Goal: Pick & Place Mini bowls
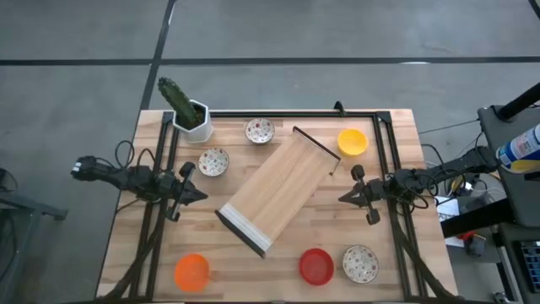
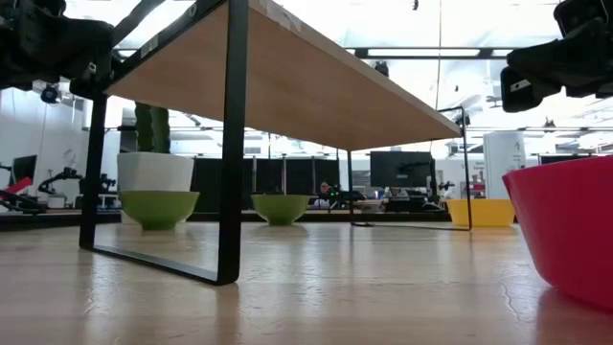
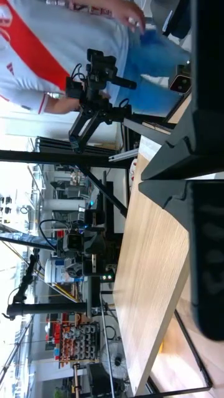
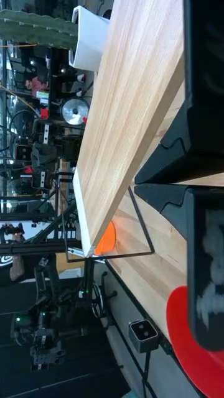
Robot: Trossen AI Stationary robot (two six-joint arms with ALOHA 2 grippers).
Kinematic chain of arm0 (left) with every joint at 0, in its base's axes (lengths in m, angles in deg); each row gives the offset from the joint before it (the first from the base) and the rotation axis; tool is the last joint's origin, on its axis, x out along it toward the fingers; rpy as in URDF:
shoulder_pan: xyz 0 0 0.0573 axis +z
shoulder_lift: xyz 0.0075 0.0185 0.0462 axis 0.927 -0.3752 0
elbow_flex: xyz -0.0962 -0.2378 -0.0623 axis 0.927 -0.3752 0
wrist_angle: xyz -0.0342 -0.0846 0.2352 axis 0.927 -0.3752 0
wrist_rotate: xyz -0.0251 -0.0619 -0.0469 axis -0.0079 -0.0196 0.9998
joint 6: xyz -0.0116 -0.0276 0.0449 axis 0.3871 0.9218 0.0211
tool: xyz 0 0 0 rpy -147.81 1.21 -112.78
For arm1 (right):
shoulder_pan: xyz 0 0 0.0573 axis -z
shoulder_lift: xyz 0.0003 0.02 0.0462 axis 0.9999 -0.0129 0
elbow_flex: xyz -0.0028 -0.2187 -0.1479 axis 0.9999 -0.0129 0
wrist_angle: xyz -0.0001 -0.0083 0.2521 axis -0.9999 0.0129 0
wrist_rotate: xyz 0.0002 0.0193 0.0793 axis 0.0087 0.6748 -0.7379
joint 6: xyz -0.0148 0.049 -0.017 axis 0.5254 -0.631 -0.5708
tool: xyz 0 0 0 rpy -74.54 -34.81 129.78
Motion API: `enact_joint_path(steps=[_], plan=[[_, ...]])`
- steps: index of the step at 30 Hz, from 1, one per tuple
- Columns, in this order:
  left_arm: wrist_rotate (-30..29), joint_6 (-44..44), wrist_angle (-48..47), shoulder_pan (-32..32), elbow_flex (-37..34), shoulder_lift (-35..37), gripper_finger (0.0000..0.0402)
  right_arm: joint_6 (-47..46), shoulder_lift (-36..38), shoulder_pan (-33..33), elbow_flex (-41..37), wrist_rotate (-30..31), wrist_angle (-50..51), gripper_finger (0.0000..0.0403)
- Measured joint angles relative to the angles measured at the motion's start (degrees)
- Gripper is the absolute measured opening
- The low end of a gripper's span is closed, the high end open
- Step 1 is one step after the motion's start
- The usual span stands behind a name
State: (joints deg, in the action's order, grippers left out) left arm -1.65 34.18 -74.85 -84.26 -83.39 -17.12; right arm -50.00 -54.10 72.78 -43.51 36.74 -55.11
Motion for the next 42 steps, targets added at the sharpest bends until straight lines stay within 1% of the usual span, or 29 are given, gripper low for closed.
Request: enact_joint_path(steps=[10,15,20,24,25,26,32,36,39,42], plan=[[0.02,-0.02,0.00,0.02,0.00,0.02,0.0000,0.03,0.00,-0.01,0.01,0.01,0.00,0.0008],[0.02,-0.02,0.00,0.00,0.01,0.02,0.0000,1.88,0.00,0.00,0.02,0.01,0.00,0.0008],[0.00,-0.02,0.00,0.02,0.00,0.02,0.0000,1.00,0.01,0.01,0.02,0.01,0.00,0.0008],[0.01,-0.02,0.00,0.02,0.01,0.00,0.0000,3.18,0.00,0.00,0.01,1.25,-0.43,0.0008],[0.01,-0.02,-0.02,0.00,0.00,0.00,0.0000,1.26,0.02,0.01,0.02,1.63,-0.50,0.0008],[0.00,-0.02,-0.02,0.02,0.01,0.01,0.0000,-2.78,0.02,0.01,0.02,1.88,-0.86,0.0008],[0.00,-0.02,-0.01,0.01,0.02,0.02,0.0000,-43.97,0.02,0.01,0.02,2.08,-6.83,0.0008],[-0.11,-1.12,0.03,0.02,0.01,0.01,0.0000,-64.51,0.02,0.01,0.02,3.68,-9.86,0.0008],[-0.15,-0.30,0.41,0.00,0.02,0.02,0.0000,-71.13,0.01,-0.09,0.04,3.85,-10.08,0.0008],[-0.22,1.19,0.47,0.03,0.15,0.00,0.0000,-76.66,0.02,-0.14,0.04,1.10,-10.37,0.0008]])
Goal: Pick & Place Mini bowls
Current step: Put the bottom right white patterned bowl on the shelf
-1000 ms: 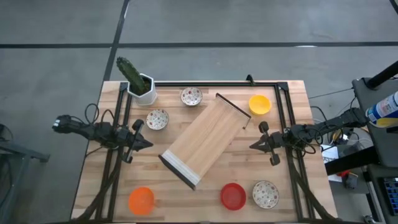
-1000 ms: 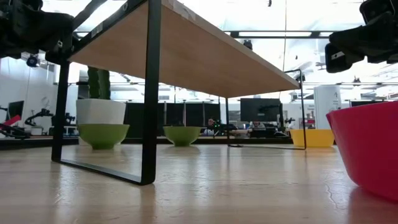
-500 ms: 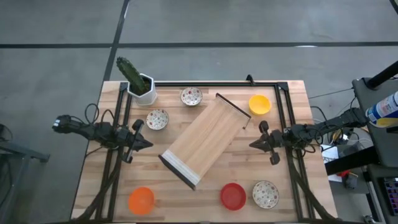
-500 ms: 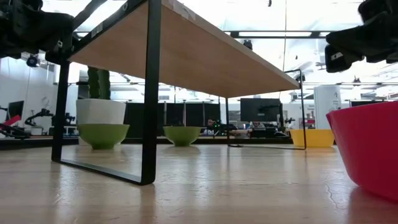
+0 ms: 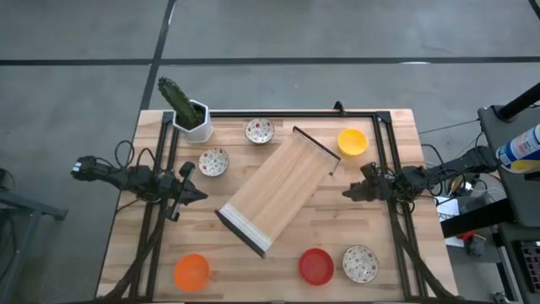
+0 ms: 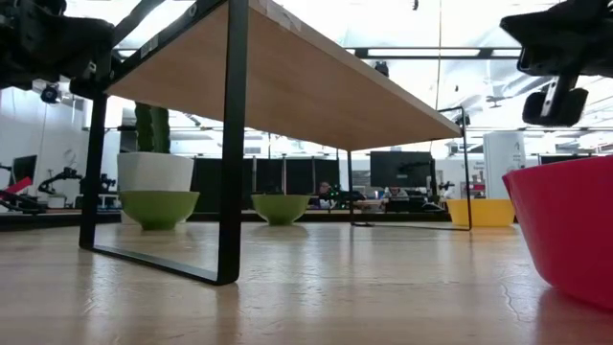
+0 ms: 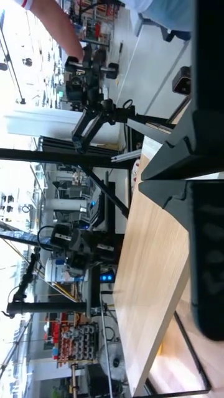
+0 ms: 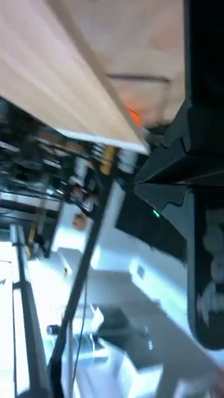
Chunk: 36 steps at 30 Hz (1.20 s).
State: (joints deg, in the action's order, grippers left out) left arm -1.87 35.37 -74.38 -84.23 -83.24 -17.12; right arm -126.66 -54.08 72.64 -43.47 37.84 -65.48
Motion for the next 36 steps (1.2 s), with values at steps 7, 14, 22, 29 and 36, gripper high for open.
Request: enact_joint_path(steps=[7,14,22,29,36], plan=[[-0.04,-0.25,-0.04,0.01,0.61,0.00,0.0000,-2.96,0.02,-0.02,5.42,-12.68,3.69,0.0008],[-0.27,5.23,0.05,-0.03,0.68,0.00,0.0000,4.56,-3.22,-0.02,23.04,-28.21,41.70,0.0008],[-0.31,16.12,1.55,-0.03,0.81,0.00,0.0000,18.70,-10.87,-0.02,36.51,-29.57,66.98,0.0018],[-0.29,16.95,9.75,-0.03,0.83,0.00,0.0000,19.36,-20.87,-1.14,37.68,-28.17,64.50,0.0085],[-0.28,16.88,16.72,-0.03,0.92,0.02,0.0000,16.59,-32.75,-7.01,37.40,-29.96,64.40,0.0135]])
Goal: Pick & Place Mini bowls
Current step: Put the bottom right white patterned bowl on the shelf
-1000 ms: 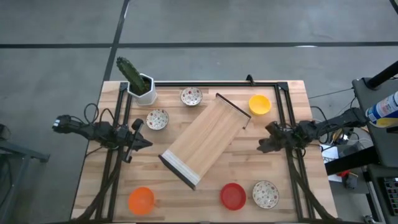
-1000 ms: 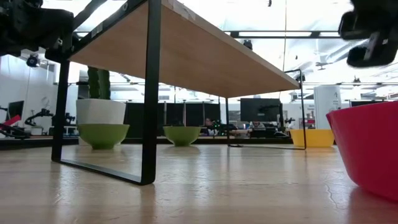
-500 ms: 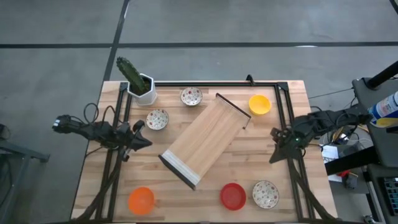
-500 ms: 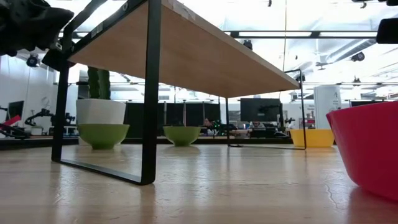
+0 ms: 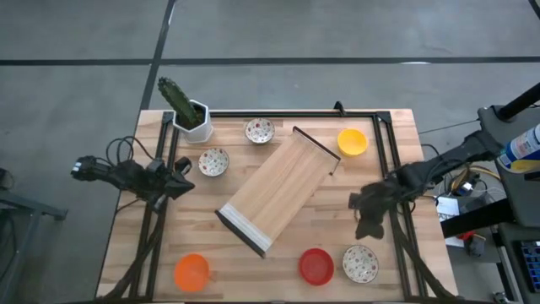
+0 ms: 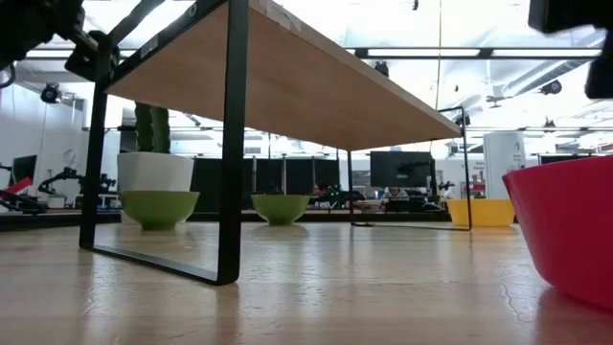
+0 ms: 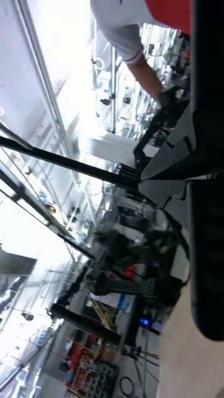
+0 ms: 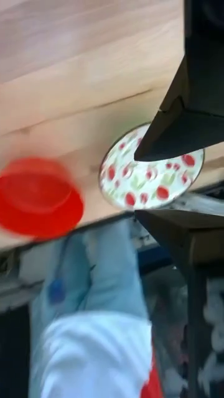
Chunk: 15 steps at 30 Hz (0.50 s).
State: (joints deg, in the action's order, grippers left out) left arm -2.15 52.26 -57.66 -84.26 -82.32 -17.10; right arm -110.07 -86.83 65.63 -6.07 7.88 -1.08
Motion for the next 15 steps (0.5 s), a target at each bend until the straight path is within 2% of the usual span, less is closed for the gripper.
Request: enact_joint_path(steps=[10,15], plan=[[-1.48,-0.63,-0.07,0.00,0.00,-0.02,0.0000,1.98,-11.74,-7.50,1.09,-0.13,-0.06,0.0114],[-1.69,0.00,-0.06,0.02,0.00,-0.02,0.0000,3.44,-15.70,-8.40,1.06,0.22,0.09,0.0104]])
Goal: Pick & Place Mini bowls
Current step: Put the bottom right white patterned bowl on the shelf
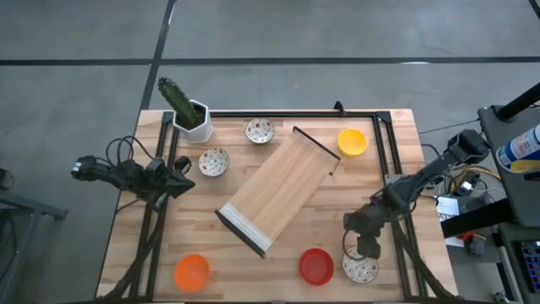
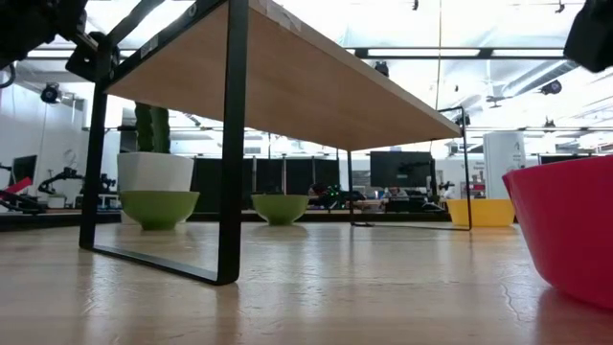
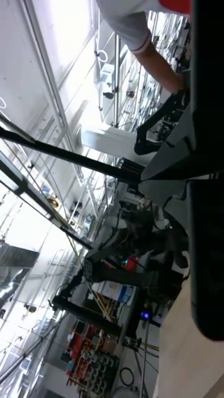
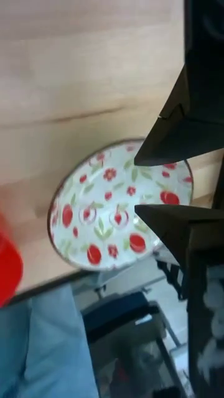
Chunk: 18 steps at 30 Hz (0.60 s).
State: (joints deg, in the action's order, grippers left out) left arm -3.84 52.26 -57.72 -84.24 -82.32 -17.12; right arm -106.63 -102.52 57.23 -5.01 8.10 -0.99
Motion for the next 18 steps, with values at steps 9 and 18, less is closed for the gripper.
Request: enact_joint_path(steps=[9,18], plan=[[-0.02,0.09,0.00,0.00,0.00,0.00,0.0000,0.96,-4.16,0.00,-0.03,1.15,0.05,0.0100],[0.00,0.13,0.04,-0.02,0.00,0.00,0.0000,1.19,-7.71,0.00,-0.03,1.73,-0.07,0.0100]])
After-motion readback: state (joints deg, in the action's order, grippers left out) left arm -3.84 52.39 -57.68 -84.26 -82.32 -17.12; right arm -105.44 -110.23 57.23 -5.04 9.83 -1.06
